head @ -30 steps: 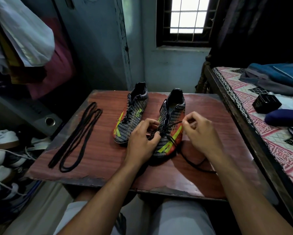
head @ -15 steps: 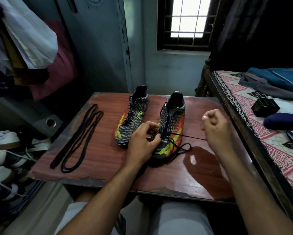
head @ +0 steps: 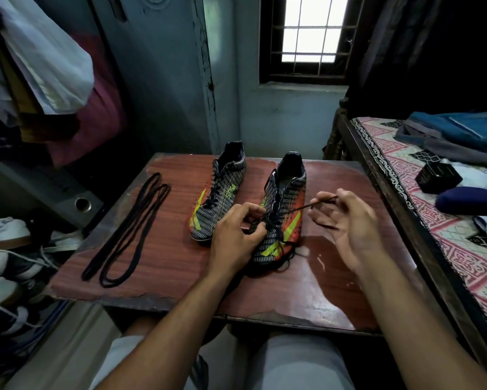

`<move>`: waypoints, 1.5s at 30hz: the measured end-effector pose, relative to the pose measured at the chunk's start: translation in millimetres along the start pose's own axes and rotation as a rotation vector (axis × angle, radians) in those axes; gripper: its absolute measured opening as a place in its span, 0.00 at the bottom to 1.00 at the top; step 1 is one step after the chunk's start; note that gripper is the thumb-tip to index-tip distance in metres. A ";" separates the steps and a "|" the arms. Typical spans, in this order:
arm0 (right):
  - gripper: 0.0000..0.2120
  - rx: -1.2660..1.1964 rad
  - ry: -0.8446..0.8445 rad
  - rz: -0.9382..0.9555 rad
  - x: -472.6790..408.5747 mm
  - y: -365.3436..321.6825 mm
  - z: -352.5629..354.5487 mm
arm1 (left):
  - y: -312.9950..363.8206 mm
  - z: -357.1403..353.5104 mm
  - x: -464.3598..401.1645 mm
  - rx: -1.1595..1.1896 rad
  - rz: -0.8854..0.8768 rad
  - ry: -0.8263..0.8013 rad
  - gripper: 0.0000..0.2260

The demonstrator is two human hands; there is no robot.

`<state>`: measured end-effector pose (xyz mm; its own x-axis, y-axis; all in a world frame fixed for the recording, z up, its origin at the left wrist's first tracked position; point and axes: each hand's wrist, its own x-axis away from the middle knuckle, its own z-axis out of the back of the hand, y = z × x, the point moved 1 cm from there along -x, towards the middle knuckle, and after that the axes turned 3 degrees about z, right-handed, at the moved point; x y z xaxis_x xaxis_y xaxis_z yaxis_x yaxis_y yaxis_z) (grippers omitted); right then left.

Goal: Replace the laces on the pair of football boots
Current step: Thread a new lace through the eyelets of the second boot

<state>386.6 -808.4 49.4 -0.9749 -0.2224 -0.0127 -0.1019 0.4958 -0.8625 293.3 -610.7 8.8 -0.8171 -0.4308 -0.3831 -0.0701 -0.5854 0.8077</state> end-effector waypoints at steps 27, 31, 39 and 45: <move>0.08 1.310 -0.357 0.410 3.0 25.1 16.6 | 3.4 1.1 2.0 -0.086 -0.048 -0.109 0.05; 0.03 1.206 -0.401 0.455 -1.1 28.7 19.6 | 9.0 5.0 0.6 0.030 -0.006 -0.139 0.04; 0.05 1.143 -0.393 0.450 -0.1 29.3 19.1 | 1.9 0.8 -0.1 0.069 -0.048 -0.110 0.06; 0.04 1.089 -0.389 0.445 -0.6 28.0 19.8 | -1.6 5.3 0.2 0.308 0.079 -0.102 0.09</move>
<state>388.3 -810.9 15.2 -0.7398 -0.5401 -0.4012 0.6221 -0.3220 -0.7137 290.2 -606.2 9.8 -0.8790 -0.3864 -0.2792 -0.1610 -0.3107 0.9368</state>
